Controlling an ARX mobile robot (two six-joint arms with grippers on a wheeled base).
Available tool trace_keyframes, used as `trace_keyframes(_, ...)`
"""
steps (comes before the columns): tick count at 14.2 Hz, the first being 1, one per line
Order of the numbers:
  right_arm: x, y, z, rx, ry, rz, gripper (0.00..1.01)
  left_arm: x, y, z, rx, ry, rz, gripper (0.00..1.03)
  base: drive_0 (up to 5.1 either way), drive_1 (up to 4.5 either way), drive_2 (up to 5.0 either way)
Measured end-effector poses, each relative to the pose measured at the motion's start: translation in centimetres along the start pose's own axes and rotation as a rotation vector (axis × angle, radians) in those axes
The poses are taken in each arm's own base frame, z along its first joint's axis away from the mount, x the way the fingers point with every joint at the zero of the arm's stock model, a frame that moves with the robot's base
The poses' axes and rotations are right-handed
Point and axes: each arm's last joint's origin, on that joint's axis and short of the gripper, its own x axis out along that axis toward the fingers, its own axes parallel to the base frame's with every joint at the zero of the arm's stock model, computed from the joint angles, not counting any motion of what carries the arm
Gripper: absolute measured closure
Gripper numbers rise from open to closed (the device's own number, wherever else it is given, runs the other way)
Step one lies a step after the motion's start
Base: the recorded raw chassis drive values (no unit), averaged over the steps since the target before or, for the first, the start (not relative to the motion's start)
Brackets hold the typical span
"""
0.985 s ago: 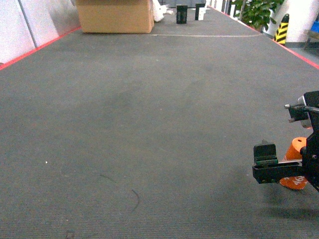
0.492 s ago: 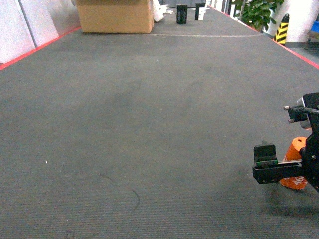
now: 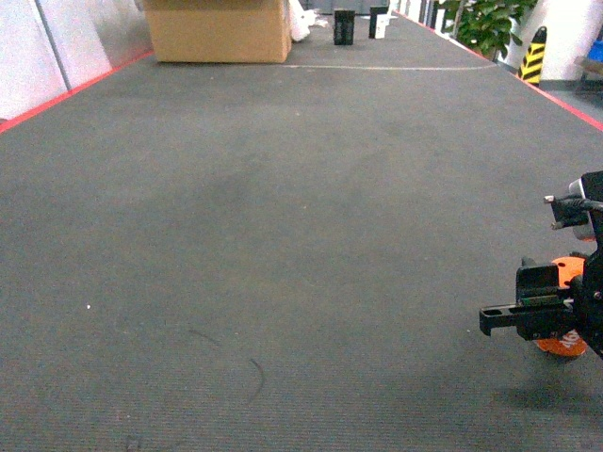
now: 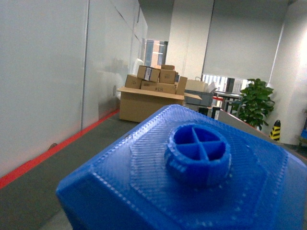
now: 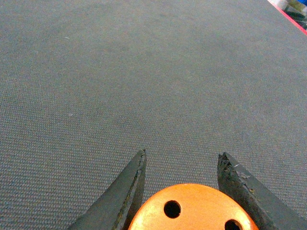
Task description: Sort blue parts and orange caps into right shelf containers
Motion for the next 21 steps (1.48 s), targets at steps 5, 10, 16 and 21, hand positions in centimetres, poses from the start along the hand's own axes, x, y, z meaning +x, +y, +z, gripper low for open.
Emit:
trace_keyframes(5,-0.4,0.0,-0.6,0.001,0.007,0.001,0.60,0.0,0.0,0.0,0.000,0.001,0.000,0.43,0.0,0.00,0.0)
trace_keyframes(10,-2.1,0.1,-0.4,0.001,0.021,0.004,0.60,0.0,0.0,0.0,0.000,0.001,0.000,0.43,0.0,0.00,0.0)
trace_keyframes(16,-3.9,0.1,3.0,0.051,-0.053,0.028,0.60,0.0,0.0,0.0,0.000,0.000,0.000,0.43,0.0,0.00,0.0)
trace_keyframes(21,-5.7,-0.1,6.1,0.102,-0.105,0.059,0.61,0.0,0.0,0.0,0.000,0.001,0.000,0.43,0.0,0.00,0.0)
